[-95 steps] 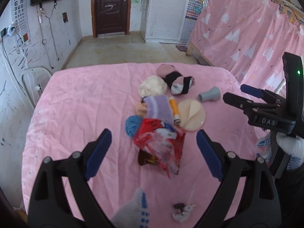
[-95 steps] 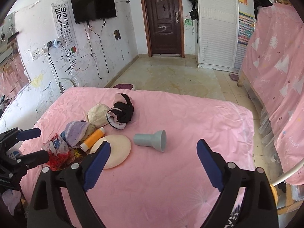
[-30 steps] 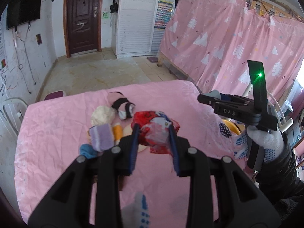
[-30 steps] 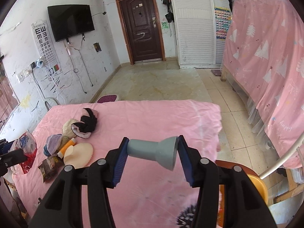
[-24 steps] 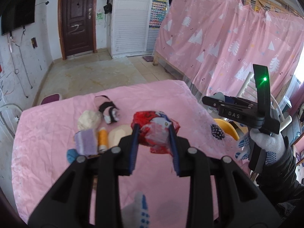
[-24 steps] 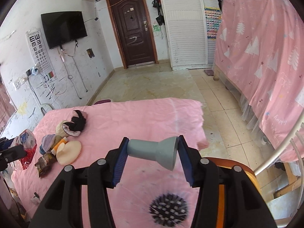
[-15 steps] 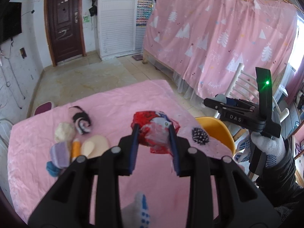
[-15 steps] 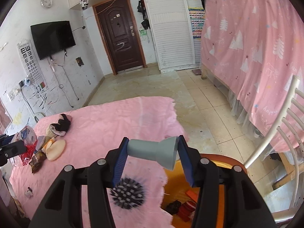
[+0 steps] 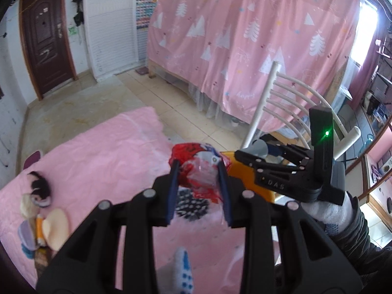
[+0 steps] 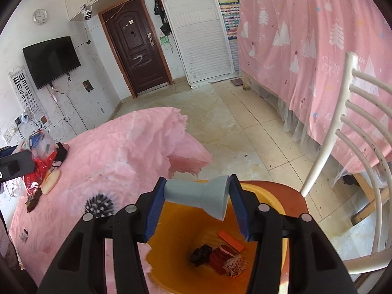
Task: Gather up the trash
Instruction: 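Carry the red wrapper and grey cone to the basin and open both tools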
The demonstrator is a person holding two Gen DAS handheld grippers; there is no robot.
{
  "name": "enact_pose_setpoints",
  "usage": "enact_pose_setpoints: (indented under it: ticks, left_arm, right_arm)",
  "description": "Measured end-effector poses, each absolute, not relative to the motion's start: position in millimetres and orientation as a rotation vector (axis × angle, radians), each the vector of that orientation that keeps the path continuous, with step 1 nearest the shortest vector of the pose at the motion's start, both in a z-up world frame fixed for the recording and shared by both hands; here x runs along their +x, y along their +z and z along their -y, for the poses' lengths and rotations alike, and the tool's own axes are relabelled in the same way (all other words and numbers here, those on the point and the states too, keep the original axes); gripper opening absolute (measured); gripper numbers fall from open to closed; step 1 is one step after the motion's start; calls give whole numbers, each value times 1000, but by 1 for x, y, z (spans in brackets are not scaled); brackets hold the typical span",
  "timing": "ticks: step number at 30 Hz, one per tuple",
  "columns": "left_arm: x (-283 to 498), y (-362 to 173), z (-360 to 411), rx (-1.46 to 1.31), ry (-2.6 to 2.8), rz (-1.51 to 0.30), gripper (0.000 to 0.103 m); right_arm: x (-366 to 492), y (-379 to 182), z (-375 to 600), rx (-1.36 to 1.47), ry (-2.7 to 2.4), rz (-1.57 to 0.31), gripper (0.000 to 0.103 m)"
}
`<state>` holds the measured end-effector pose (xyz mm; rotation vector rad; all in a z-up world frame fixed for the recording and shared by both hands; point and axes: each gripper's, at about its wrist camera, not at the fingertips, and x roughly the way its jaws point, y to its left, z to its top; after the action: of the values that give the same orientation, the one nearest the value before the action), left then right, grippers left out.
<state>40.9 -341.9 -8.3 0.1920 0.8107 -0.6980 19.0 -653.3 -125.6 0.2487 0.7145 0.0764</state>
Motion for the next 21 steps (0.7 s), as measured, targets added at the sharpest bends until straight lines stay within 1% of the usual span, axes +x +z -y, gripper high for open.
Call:
enact_pose_setpoints:
  ticks: [8,11,13,14,17,21]
  left_arm:
    - [46,-31,387,227,-743,-872,29]
    - [48,-36,397,230,-751,-891,35]
    - [50,-38,401,221,-757,-902,49]
    - [50,-38,402,216,-758,-904,52]
    - [50,-37,402,210,-754,-900,53]
    - [50,-34,394,194,-741,-904,53]
  right_arm:
    - [12,-146,669,280,75,-740,42]
    - [11,-150,673,291,75,-745,43]
    - [10,-152,675,295,71,-748,43]
    - [9,-152,676,299,70,-747,45]
    - [7,-152,677,299,62,-743,50]
    - [6,-148,672,294,56,-741,50]
